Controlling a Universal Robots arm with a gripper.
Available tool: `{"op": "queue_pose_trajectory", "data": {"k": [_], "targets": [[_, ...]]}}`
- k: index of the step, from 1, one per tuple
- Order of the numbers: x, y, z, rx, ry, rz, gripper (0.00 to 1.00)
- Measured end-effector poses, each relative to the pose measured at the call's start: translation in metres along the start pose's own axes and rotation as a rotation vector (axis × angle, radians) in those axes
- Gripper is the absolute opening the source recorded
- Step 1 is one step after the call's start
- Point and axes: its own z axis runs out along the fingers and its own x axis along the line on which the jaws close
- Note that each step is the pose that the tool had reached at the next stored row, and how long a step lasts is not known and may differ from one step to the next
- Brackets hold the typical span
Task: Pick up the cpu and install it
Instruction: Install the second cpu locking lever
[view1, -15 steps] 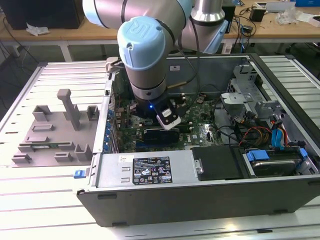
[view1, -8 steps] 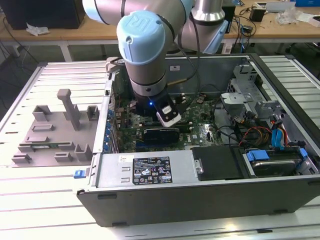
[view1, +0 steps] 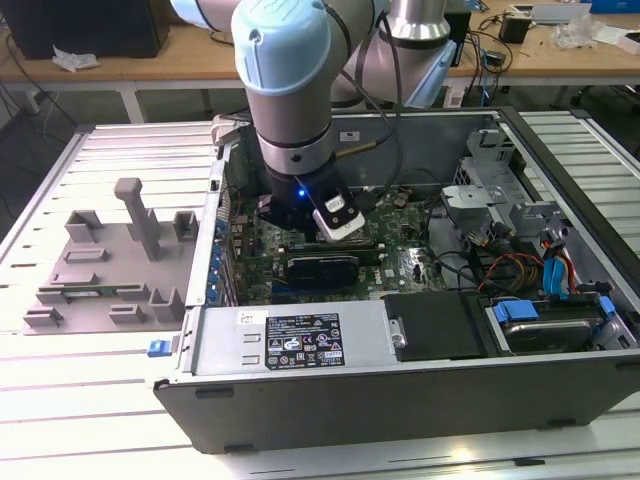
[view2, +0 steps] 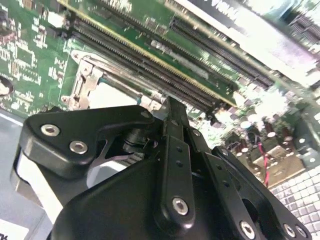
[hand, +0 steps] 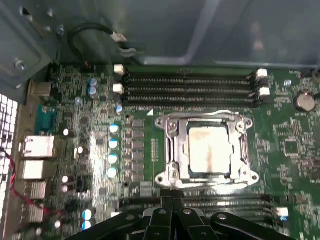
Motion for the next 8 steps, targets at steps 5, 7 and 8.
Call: {"op": "queue_pose_trajectory", "data": {"k": [5, 7, 8], "targets": [[-0.019, 0.0002, 0.0016, 0.0516, 0.0084, 0.0, 0.11], [-0.0258, 0.0002, 0.0022, 0.06, 0.0112, 0.0, 0.11], [-0.0305, 0.0003, 0.0026, 0.0656, 0.0132, 0.0, 0.11]]}}
